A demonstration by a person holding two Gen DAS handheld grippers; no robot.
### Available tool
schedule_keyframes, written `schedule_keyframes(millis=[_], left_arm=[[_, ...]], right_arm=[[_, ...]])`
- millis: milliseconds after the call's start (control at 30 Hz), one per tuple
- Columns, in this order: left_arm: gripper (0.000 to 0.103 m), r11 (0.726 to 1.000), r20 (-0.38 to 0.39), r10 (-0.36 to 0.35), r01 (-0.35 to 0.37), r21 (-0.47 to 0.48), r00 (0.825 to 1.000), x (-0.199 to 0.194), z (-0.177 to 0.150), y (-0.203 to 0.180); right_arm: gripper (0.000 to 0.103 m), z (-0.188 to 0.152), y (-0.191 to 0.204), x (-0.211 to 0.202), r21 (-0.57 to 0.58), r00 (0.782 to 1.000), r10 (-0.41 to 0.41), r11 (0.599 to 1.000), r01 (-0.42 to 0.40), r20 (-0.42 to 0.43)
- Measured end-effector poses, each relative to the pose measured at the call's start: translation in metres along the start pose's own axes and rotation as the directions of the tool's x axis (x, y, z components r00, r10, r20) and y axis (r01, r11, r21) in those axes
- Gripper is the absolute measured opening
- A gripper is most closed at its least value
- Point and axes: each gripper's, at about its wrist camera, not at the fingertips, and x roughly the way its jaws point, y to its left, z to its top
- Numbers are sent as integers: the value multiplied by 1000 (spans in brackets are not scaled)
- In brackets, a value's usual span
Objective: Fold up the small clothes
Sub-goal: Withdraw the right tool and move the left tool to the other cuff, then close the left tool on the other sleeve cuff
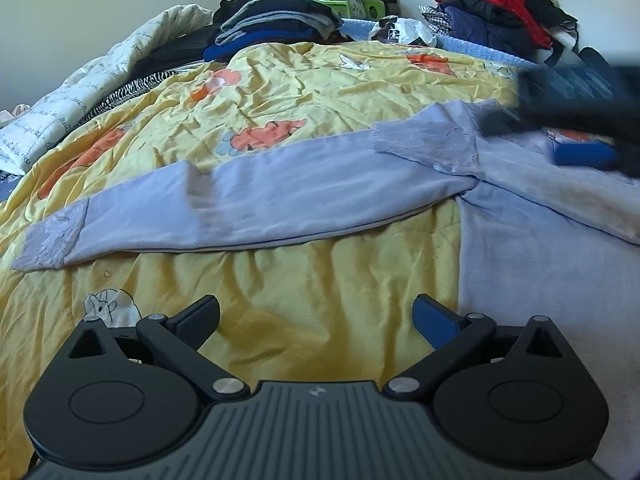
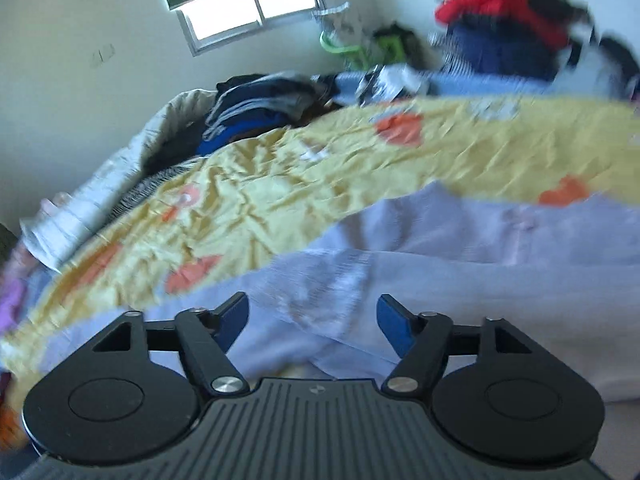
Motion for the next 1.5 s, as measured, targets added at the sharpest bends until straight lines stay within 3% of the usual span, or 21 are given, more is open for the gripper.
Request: schedule_keyframes(millis=[200, 700, 900, 1000, 1067, 1200, 1300, 1467, 1500], left_arm=[[103, 1000, -3, 13, -13, -17, 1000, 1, 1, 6], [103, 997, -11, 58, -59, -49, 998, 7, 3, 24], [103, 988, 5, 11, -10, -155, 1000, 9, 1, 54], [103, 963, 53, -23, 36, -268, 998, 8, -4, 81], [103, 922, 114, -87, 123, -366, 990, 7, -12, 104], [103, 798, 218, -192, 282, -533, 957, 7, -20, 148], [103, 706, 254, -230, 341, -621, 940, 14, -19, 171], [103, 514, 341, -255, 425, -745, 905, 35, -15, 213], [103, 495, 347, -240, 422, -759, 907, 37, -13, 219]], right_arm=[[79, -28, -29, -26, -7, 992, -127, 992, 127, 5], [79, -64, -59, -46, 46, 989, -142, 989, 144, -41], [80, -70, -64, -50, 61, 989, -140, 988, 143, -43], [80, -70, -64, -51, 63, 989, -140, 988, 143, -42], [81, -71, -64, -51, 65, 989, -139, 988, 142, -41], [82, -71, -60, -53, 61, 990, -138, 988, 141, -39], [82, -70, -54, -56, 47, 991, -132, 990, 134, -31], [83, -69, -47, -58, 26, 991, -134, 991, 135, -24], [83, -69, -47, -58, 26, 991, -133, 991, 134, -25]])
